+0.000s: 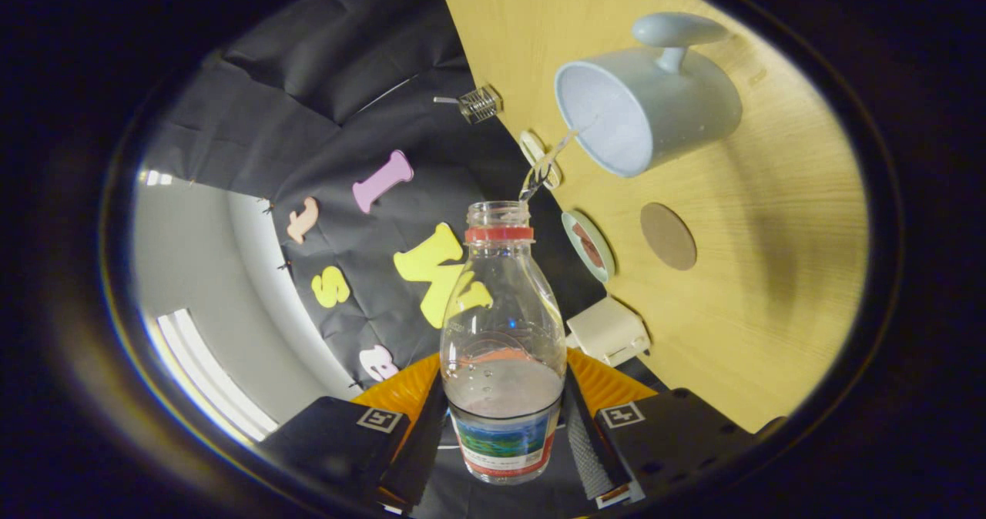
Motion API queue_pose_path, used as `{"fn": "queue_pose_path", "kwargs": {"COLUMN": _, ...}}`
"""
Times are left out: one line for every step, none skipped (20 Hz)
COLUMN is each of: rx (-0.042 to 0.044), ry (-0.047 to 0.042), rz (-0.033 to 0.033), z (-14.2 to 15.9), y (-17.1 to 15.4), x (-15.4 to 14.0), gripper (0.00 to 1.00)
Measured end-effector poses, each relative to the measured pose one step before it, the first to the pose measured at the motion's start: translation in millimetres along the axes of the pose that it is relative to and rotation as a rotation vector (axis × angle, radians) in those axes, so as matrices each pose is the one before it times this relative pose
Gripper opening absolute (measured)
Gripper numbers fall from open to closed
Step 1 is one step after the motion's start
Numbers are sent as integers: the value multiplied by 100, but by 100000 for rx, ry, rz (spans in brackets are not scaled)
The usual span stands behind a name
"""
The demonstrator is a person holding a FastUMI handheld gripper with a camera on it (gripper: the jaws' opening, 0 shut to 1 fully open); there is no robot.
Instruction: Take the bottle from table, then pour the juice into the cup, finally place the bottle on the coaster
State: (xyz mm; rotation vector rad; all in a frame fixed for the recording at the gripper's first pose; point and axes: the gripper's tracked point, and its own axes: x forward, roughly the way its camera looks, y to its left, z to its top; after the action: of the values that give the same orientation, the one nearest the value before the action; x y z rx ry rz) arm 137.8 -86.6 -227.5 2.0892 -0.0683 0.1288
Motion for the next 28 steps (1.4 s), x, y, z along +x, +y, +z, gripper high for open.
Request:
{"fn": "queue_pose_path", "kwargs": {"rx": -38, "ry": -455, "rz": 37, "z": 119, "y": -30, "x": 28, "gripper": 78}}
{"fn": "queue_pose_path", "kwargs": {"rx": 180, "ry": -135, "rz": 127, "z": -7, "y": 22, "x": 10, "gripper": 78}}
{"fn": "queue_pose_path", "kwargs": {"rx": 711, "ry": 149, "rz": 216, "z": -52, "y": 8, "x": 95, "gripper": 78}}
{"fn": "queue_pose_path", "kwargs": {"rx": 1644, "ry": -15, "rz": 616, "z": -34, "y": 149, "x": -47, "gripper": 78}}
{"fn": "queue_pose_path", "kwargs": {"rx": 2240, "ry": -438, "rz": 394, "z": 61, "y": 104, "x": -82, "gripper": 78}}
{"fn": "queue_pose_path", "kwargs": {"rx": 2633, "ry": -1260, "rz": 378, "z": 36, "y": 104, "x": 80, "gripper": 78}}
{"fn": "queue_pose_path", "kwargs": {"rx": 2314, "ry": -1352, "rz": 541, "z": 133, "y": 131, "x": 86, "gripper": 78}}
{"fn": "queue_pose_path", "kwargs": {"rx": 2204, "ry": -987, "rz": -464, "z": 68, "y": -37, "x": 169, "gripper": 78}}
{"fn": "queue_pose_path", "kwargs": {"rx": 2636, "ry": -1133, "rz": -120, "z": 169, "y": 107, "x": 38, "gripper": 78}}
{"fn": "queue_pose_path", "kwargs": {"rx": 2220, "ry": 80, "rz": 191, "z": 27, "y": 353, "x": 0, "gripper": 78}}
{"fn": "queue_pose_path", "kwargs": {"rx": 1400, "ry": 226, "rz": -363, "z": -56, "y": -9, "x": 5, "gripper": 78}}
{"fn": "queue_pose_path", "kwargs": {"rx": 1000, "ry": -1037, "rz": -727, "z": 325, "y": -112, "x": -113, "gripper": 78}}
{"fn": "queue_pose_path", "kwargs": {"rx": 1248, "ry": -1533, "rz": 323, "z": 436, "y": 91, "x": 2, "gripper": 78}}
{"fn": "queue_pose_path", "kwargs": {"rx": 954, "ry": 347, "rz": -160, "z": 371, "y": 100, "x": -72, "gripper": 78}}
{"fn": "queue_pose_path", "kwargs": {"rx": 1110, "ry": 327, "rz": 89, "z": 111, "y": 21, "x": -129, "gripper": 78}}
{"fn": "queue_pose_path", "kwargs": {"rx": 638, "ry": -283, "rz": -50, "z": 250, "y": 75, "x": -17, "gripper": 78}}
{"fn": "queue_pose_path", "kwargs": {"rx": -154, "ry": -175, "rz": -575, "z": 294, "y": -109, "x": -88, "gripper": 78}}
{"fn": "queue_pose_path", "kwargs": {"rx": -221, "ry": -259, "rz": -427, "z": 348, "y": 40, "x": -63, "gripper": 78}}
{"fn": "queue_pose_path", "kwargs": {"rx": -124, "ry": -164, "rz": -180, "z": 217, "y": 45, "x": -93, "gripper": 78}}
{"fn": "queue_pose_path", "kwargs": {"rx": 416, "ry": 503, "rz": -63, "z": -378, "y": -149, "x": 114, "gripper": 78}}
{"fn": "queue_pose_path", "kwargs": {"rx": 727, "ry": 15, "rz": -5, "z": -306, "y": -24, "x": 72, "gripper": 78}}
{"fn": "queue_pose_path", "kwargs": {"rx": 86, "ry": -38, "rz": 34, "z": -20, "y": 97, "x": 131, "gripper": 78}}
{"fn": "queue_pose_path", "kwargs": {"rx": -446, "ry": 53, "rz": -216, "z": -179, "y": -98, "x": 35, "gripper": 78}}
{"fn": "queue_pose_path", "kwargs": {"rx": -604, "ry": 107, "rz": 467, "z": -208, "y": 119, "x": -37, "gripper": 78}}
{"fn": "queue_pose_path", "kwargs": {"rx": -1022, "ry": 47, "rz": 1046, "z": -189, "y": 116, "x": -94, "gripper": 78}}
{"fn": "queue_pose_path", "kwargs": {"rx": -1893, "ry": -26, "rz": -672, "z": -24, "y": -372, "x": -140, "gripper": 78}}
{"fn": "queue_pose_path", "kwargs": {"rx": -1910, "ry": -353, "rz": -890, "z": -34, "y": -358, "x": -51, "gripper": 78}}
{"fn": "queue_pose_path", "kwargs": {"rx": -1358, "ry": -196, "rz": -269, "z": -226, "y": 413, "x": 325, "gripper": 78}}
